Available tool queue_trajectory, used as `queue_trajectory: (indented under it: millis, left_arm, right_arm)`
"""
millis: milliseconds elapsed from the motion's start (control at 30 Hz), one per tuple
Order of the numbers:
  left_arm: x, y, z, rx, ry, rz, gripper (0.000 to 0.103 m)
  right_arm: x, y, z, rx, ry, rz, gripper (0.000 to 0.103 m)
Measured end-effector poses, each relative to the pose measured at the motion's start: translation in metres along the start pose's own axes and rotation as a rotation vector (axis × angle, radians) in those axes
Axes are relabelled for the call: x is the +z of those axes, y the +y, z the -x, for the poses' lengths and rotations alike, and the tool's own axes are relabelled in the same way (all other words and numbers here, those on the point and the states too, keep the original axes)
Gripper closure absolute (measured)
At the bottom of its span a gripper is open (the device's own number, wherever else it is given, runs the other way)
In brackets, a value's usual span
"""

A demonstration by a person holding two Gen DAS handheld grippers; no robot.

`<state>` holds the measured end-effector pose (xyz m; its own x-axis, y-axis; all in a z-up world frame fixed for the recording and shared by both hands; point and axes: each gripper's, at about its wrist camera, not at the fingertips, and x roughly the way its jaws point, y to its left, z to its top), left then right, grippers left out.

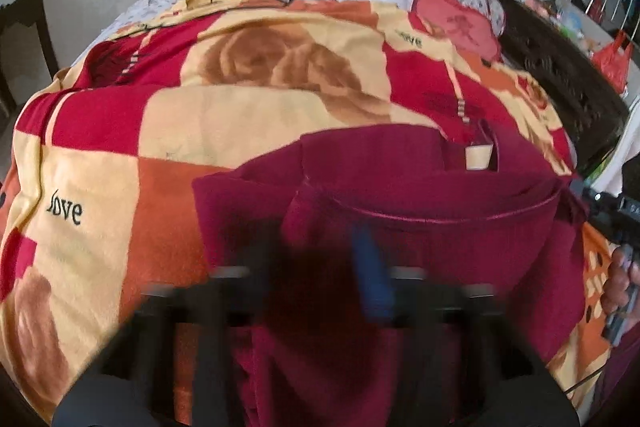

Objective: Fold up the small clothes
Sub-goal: 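Lift the hem end with both grippers and fold it toward the collar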

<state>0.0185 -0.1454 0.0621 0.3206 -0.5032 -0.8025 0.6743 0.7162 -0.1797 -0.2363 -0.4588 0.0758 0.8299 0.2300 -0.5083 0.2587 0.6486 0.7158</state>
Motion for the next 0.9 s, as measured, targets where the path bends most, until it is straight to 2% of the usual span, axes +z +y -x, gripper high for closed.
queue_trajectory:
  millis: [33,200,267,367,433,500,533,567,600,633,667,700,733,800,833,900]
  left_arm:
    - [0.001,0.001,0.002,-0.004,0.001,0.010,0.096]
    - [0.023,0.007,0.036,-0.001,-0.138,0.056,0.096]
    - [0.035,0.008,0.039,0.021,-0.184,0.073,0.096]
    - [0.050,0.007,0.017,0.031,-0.128,0.098,0.096]
    - [0.052,0.009,-0.001,0.055,-0.081,0.106,0.096]
    - [0.052,0.017,-0.008,0.043,-0.037,0.142,0.095]
    - [0.051,0.021,-0.004,0.028,-0.041,0.162,0.095]
    - [0.052,0.026,0.002,0.019,-0.058,0.178,0.093]
    - [0.052,0.029,0.010,0.021,-0.079,0.186,0.085]
    - [0.053,0.030,0.017,0.029,-0.096,0.186,0.078]
    - [0.053,0.030,0.023,0.032,-0.110,0.180,0.058]
    - [0.052,0.030,0.030,0.026,-0.137,0.172,0.048]
    - [0.050,0.027,0.038,0.013,-0.173,0.160,0.046]
    - [0.048,0.021,0.040,0.005,-0.186,0.137,0.044]
    - [0.047,0.018,0.037,0.004,-0.174,0.128,0.044]
    - [0.046,0.009,0.019,0.023,-0.118,0.118,0.044]
  right_arm:
    - [0.001,0.001,0.001,0.006,-0.003,0.003,0.095]
    - [0.013,0.004,0.019,0.098,-0.081,-0.040,0.095]
    - [0.020,0.005,0.018,0.093,-0.101,-0.060,0.095]
    - [0.029,0.005,0.003,0.017,-0.084,-0.061,0.095]
    - [0.035,0.004,-0.010,-0.116,-0.026,-0.040,0.093]
    - [0.037,-0.003,-0.005,-0.084,-0.027,-0.084,0.091]
    - [0.037,-0.007,0.007,-0.052,-0.068,-0.114,0.084]
    - [0.038,-0.008,0.019,-0.066,-0.116,-0.122,0.067]
    - [0.038,-0.009,0.037,-0.089,-0.190,-0.132,0.060]
    - [0.038,-0.011,0.048,-0.078,-0.226,-0.139,0.055]
    - [0.039,-0.010,0.057,-0.050,-0.239,-0.133,0.055]
    - [0.039,-0.005,0.061,-0.030,-0.229,-0.098,0.055]
    - [0.038,0.005,0.060,-0.036,-0.201,-0.036,0.056]
    - [0.029,0.034,0.043,-0.092,-0.130,0.131,0.062]
    - [0.026,0.043,0.034,-0.096,-0.103,0.178,0.067]
    - [0.019,0.058,0.009,-0.104,-0.059,0.235,0.070]
